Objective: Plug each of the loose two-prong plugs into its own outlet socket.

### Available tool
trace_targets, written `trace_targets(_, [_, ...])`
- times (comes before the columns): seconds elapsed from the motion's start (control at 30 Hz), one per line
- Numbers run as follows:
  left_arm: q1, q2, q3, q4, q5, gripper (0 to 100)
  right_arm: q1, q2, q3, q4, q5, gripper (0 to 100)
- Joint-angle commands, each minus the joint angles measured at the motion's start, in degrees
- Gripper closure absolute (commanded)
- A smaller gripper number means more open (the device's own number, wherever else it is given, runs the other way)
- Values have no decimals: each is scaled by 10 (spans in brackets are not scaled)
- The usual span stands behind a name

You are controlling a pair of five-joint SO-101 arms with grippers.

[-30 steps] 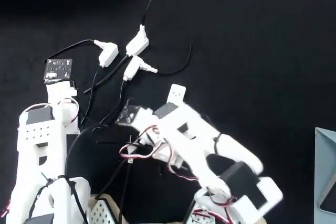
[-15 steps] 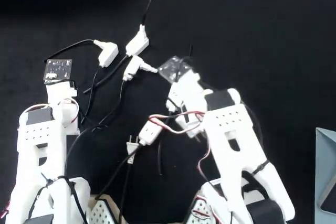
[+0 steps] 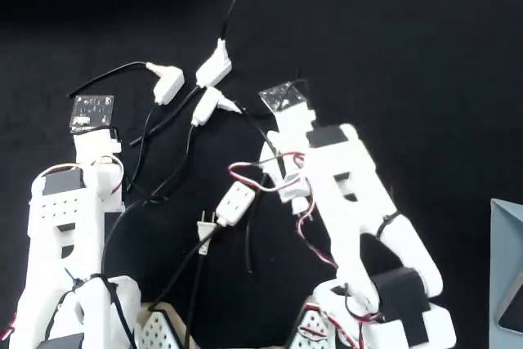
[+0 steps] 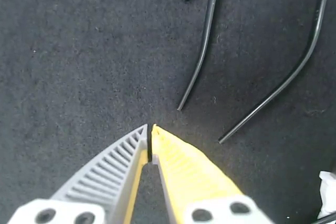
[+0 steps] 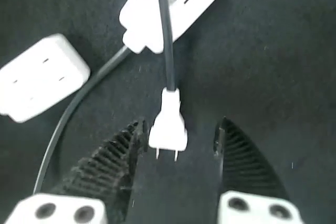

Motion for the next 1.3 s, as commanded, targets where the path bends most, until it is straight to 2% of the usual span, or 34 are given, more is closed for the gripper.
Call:
trace_targets(0.0, [-6,-14,-3,-10,3,971,-2,-16,-36,26,-7,792])
trace_targets(0.13, [-6,-14,-2,-10,3,971,-1,-7,3,-33,-5,818])
trace_targets(0.27, [-6,-14,-1,-10,3,971,31,16,29,-89,-3,828])
trace_targets(0.6, [-6,-14,-1,-10,2,971,44,58,29,-84,-4,827])
trace_targets(0.93, [-6,-14,-1,-10,1,971,45,58,-22,17,-3,825])
trace_targets(1.1, [-6,-14,-1,-10,1,971,44,64,-9,2,-3,826])
trace_targets(1.27, [-6,-14,-1,-10,0,971,42,64,39,-68,-4,828])
